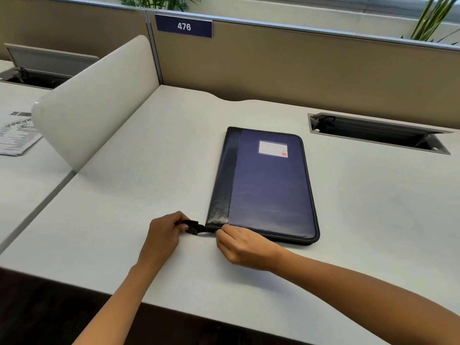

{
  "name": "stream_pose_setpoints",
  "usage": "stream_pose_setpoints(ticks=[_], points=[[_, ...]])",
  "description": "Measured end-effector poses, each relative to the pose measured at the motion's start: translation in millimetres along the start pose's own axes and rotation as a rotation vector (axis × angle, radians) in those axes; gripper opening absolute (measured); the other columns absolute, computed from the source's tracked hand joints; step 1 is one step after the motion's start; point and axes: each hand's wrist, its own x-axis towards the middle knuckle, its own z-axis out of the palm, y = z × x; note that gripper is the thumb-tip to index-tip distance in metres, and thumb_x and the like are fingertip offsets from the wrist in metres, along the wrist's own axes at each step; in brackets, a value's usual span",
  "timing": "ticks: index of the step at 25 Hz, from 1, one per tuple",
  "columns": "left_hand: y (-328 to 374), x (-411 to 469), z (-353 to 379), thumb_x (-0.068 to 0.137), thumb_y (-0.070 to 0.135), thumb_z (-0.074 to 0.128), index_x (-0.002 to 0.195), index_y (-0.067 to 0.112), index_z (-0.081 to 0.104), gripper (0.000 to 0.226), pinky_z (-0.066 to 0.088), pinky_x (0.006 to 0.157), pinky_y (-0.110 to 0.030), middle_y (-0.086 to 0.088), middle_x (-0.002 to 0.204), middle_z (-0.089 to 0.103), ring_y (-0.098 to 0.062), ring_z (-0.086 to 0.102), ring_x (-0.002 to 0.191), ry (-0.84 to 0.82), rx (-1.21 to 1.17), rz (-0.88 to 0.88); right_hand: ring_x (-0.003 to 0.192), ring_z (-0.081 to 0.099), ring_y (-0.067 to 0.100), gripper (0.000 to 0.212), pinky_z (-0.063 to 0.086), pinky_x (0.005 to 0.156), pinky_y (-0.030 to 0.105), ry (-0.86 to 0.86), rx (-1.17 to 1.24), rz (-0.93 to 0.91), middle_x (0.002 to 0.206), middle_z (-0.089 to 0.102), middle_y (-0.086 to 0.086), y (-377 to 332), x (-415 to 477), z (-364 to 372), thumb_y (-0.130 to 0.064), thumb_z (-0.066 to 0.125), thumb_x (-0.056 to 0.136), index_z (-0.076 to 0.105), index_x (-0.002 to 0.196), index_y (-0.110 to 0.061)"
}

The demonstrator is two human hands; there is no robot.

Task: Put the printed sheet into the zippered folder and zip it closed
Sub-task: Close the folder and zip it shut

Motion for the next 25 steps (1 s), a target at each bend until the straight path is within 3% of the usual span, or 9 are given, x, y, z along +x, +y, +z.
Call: stream_pose_setpoints(ticks=[9,19,25], points=[[-1,-1,1,0.08,-0.007,0.059,0.073,0.024,0.067,0.033,0.038,0.06,-0.013,0.005,0.07,0.07,-0.015,0.061,0.07,0.016,-0.001,-0.015,0.057,0.04,0.019,0.021,0.036,0.05,0.029,-0.041,-0.049,-0.032,0.064,0.05,0.002,11,-44,-10,0.005,0.058,0.081,0.061,0.064,-0.006],[-3,1,0,0.079,-0.008,0.059,0.072,0.035,0.062,0.044,0.038,0.059,-0.007,0.015,0.07,0.068,0.001,0.057,0.074,0.023,0.024,0.052,0.057,0.037,0.02,0.015,0.03,0.052,0.029,-0.134,-0.065,0.026,0.066,0.049,0.005,23,-106,-25,0.007,0.062,0.08,0.061,0.068,-0.001],[-4,1,-2,0.08,-0.008,0.059,0.073,0.033,0.061,0.042,0.037,0.06,-0.008,0.011,0.07,0.067,-0.005,0.059,0.07,0.015,0.068,0.063,0.058,0.036,0.021,0.021,0.028,0.051,0.03,-0.192,-0.078,0.091,0.067,0.047,0.006,26,-141,-37,0.009,0.057,0.084,0.058,0.066,-0.002]])
